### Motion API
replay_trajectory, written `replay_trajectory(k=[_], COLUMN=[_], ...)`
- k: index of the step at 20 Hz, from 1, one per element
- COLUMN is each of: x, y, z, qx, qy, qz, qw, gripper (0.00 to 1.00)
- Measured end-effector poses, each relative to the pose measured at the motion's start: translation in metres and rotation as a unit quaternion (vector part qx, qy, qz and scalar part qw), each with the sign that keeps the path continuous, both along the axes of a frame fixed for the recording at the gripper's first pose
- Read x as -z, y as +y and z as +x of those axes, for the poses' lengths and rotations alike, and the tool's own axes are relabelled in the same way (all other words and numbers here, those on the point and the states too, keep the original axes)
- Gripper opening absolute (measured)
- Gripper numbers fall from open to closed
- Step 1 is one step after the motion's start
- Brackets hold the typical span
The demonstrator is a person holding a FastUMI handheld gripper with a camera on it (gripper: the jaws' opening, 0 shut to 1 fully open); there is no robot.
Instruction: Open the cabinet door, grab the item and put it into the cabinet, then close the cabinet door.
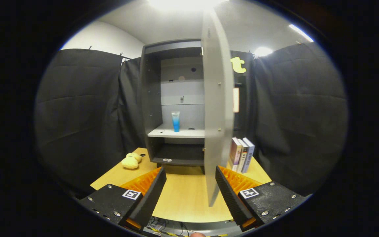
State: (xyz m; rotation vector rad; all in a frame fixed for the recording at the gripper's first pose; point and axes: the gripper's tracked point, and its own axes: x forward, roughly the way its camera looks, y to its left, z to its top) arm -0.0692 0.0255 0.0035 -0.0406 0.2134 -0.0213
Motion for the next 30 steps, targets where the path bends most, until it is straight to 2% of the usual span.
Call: replay_trajectory(k=[6,11,18,21,27,30], x=[-0.008,-0.021,-0.021,-0.023,-0.030,-0.029], y=[-0.096,-0.137,-0.120,-0.121,-0.111,-0.092], z=[-0.012,0.029,0.057,0.056,0.055,0.058], qx=[0.043,0.035,-0.035,-0.029,-0.005,-0.006], qy=[-0.012,-0.025,-0.036,-0.040,-0.038,-0.034], qz=[-0.001,0.006,0.009,-0.005,0.032,0.034], qw=[0.999,0.999,0.999,0.999,0.999,0.999], gripper=[0.93,0.93,0.93,0.92,0.91,0.92])
